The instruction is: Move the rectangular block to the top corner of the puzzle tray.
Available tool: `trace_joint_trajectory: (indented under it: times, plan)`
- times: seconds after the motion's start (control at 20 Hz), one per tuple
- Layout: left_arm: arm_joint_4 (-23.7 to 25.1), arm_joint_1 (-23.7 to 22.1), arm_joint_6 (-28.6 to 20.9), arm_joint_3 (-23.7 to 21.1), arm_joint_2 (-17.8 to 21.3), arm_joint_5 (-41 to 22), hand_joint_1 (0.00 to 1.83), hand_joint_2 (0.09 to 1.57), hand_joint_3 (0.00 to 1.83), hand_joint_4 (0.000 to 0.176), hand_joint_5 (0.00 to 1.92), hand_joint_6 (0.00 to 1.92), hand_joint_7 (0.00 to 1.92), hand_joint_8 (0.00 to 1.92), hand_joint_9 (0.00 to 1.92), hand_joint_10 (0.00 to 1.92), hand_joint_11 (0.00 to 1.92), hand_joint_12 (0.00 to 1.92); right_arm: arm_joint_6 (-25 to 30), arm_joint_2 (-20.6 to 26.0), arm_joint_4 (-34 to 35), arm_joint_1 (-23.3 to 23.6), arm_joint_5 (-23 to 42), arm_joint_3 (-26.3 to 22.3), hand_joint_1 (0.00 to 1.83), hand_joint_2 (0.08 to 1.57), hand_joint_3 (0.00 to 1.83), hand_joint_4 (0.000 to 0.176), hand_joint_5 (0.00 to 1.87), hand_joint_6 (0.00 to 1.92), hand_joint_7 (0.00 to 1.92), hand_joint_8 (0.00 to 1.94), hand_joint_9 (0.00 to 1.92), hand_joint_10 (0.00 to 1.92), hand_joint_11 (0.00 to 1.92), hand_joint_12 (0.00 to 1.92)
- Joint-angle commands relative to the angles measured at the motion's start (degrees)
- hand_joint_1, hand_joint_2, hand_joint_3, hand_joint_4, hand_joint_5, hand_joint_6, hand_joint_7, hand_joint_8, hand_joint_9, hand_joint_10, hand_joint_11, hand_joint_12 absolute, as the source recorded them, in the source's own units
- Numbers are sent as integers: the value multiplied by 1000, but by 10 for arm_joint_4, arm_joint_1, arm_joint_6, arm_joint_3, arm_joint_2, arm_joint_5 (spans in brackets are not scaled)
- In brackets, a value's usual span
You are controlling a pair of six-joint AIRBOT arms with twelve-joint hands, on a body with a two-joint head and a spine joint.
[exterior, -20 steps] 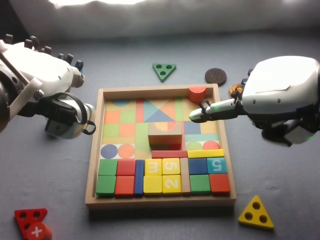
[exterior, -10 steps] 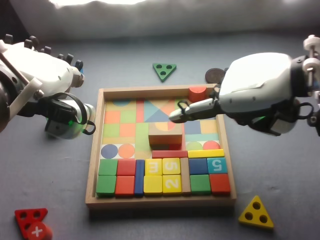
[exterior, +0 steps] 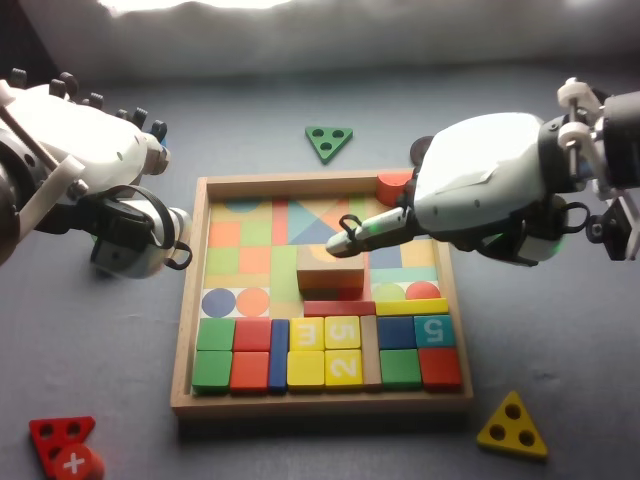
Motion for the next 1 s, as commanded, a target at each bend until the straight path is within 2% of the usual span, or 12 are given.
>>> trace_joint_trajectory:
  times: [0.0, 0.05, 0.3, 0.6, 0.65, 0.7, 0.75, 0.8, 0.95]
  plan:
    - [47, -5, 3, -2, 8, -1, 0, 1489, 0, 0, 286, 6, 334, 7, 309, 6, 0, 618, 3, 3, 20, 8, 13, 4, 1712, 642, 1007, 0, 121, 8, 1668, 1941, 1816, 1921, 1790, 1921]
    - [47, -5, 3, -2, 8, -1, 0, 1492, 0, 0, 269, 1, 321, 1, 301, 2, 0, 580, 7, -2, 20, 9, 13, 10, 1764, 575, 1064, 0, 143, 10, 1680, 1941, 1840, 1921, 1792, 1921]
    - [47, -5, 3, -2, 8, -1, 0, 1491, 0, 0, 266, 0, 317, 2, 297, 1, 0, 547, 7, -14, 18, 12, 12, 19, 1789, 598, 1053, 0, 137, 6, 1626, 1941, 1791, 1921, 1808, 1921]
    - [46, -5, 3, -2, 8, -1, 0, 1494, 1, 0, 260, 0, 313, 2, 294, 2, 0, 524, 7, -27, 16, 14, 10, 27, 1830, 569, 1117, 0, 147, 5, 1659, 1941, 1831, 1921, 1855, 1921]
    - [46, -5, 3, -2, 8, -1, 0, 1517, 5, 0, 284, 4, 328, 3, 309, 4, 0, 611, 8, -29, 16, 14, 8, 28, 1778, 604, 1076, 0, 126, 1, 1669, 1941, 1814, 1921, 1785, 1921]
    - [46, -5, 3, -2, 8, -1, 0, 1530, 6, 0, 269, 1, 311, 1, 292, 2, 0, 598, 8, -31, 16, 13, 8, 29, 1772, 623, 1067, 0, 127, 2, 1673, 1941, 1815, 1921, 1791, 1921]
    - [46, -5, 3, -2, 8, -1, 0, 1529, 3, 0, 255, 1, 299, 1, 279, 1, 0, 570, 8, -33, 16, 13, 8, 30, 1795, 614, 1080, 0, 141, 7, 1688, 1941, 1826, 1921, 1644, 1921]
    - [46, -5, 3, -2, 8, -1, 0, 1516, 0, 0, 243, 0, 289, 1, 268, 1, 0, 541, 8, -35, 16, 13, 8, 32, 1784, 606, 1085, 0, 163, 15, 1692, 1941, 1829, 1921, 1703, 1921]
    - [46, -5, 3, -2, 8, -1, 0, 1531, 2, 0, 288, 6, 334, 8, 311, 9, 0, 653, 7, -40, 16, 10, 8, 38, 1814, 613, 1097, 0, 120, 4, 1666, 1941, 1811, 1921, 1679, 1921]
